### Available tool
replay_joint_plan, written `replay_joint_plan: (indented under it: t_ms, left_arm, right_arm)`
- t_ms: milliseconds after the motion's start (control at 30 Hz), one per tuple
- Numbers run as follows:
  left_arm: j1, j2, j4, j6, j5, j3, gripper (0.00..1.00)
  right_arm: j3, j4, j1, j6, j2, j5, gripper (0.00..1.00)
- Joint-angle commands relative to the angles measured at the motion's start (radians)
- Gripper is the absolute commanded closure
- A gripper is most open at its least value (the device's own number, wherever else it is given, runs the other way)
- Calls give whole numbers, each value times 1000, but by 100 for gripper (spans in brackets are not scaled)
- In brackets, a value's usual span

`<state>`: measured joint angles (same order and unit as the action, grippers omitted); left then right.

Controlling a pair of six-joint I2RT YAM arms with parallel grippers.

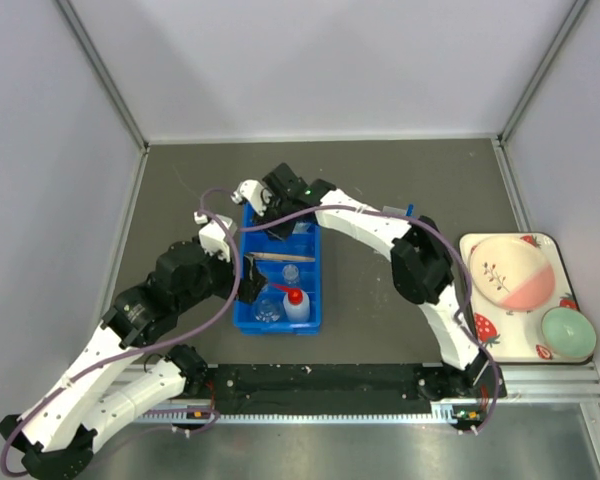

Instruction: Organize the chemistry lab equipment

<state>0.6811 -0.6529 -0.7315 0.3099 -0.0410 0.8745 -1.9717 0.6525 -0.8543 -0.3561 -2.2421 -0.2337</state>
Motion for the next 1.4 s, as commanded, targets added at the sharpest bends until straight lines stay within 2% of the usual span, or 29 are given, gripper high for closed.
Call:
replay_joint_plan:
  t_ms: [0, 167, 233, 267, 367, 433, 500, 533, 567, 600, 633, 667, 800, 1000, 1367]
  left_arm:
    - [-5, 6, 1, -31, -14, 64, 1]
    - [-5, -1, -20, -35, -39, 96, 1]
    - [-5, -4, -22, -35, -46, 107, 1]
    - [-5, -5, -19, -35, -46, 109, 1]
    - [-6, -4, 3, -29, -43, 115, 1]
    - [-5, -2, 29, -29, -52, 116, 1]
    - [-6, -1, 52, -29, -63, 119, 1]
    - [-6, -2, 63, -29, -85, 119, 1]
    - [-6, -2, 69, -26, -100, 119, 1]
    - [-6, -4, 86, -26, -108, 121, 1]
    - [-5, -13, 93, -29, -112, 121, 1]
    - [-5, -19, 102, -26, -132, 124, 1]
    - [-5, -50, 139, -15, -138, 121, 1]
    - [-5, -85, 187, -28, -157, 132, 1]
    - [-6, -1, 181, -63, -332, 150, 1]
  right_arm:
    - [-42, -40, 4, 31, 188, 63, 70]
    - [-6, -45, 3, 77, 306, 161, 68]
    - [31, -54, 6, 103, 381, 230, 61]
    - [45, -56, 9, 147, 409, 285, 49]
    - [131, -68, 50, 222, 525, 350, 42]
    - [229, -79, 81, 255, 640, 352, 41]
    - [342, -109, 119, 296, 731, 372, 35]
    - [377, -117, 127, 308, 812, 426, 31]
    - [410, -122, 138, 330, 856, 466, 18]
    - [468, -122, 138, 341, 893, 521, 11]
    - [494, -122, 139, 348, 927, 657, 6]
    - [520, -120, 139, 374, 1002, 724, 1]
    - [664, -102, 139, 404, 1185, 867, 1]
    - [770, -35, 139, 477, 1367, 925, 1]
    - [803, 79, 139, 608, 1403, 964, 1]
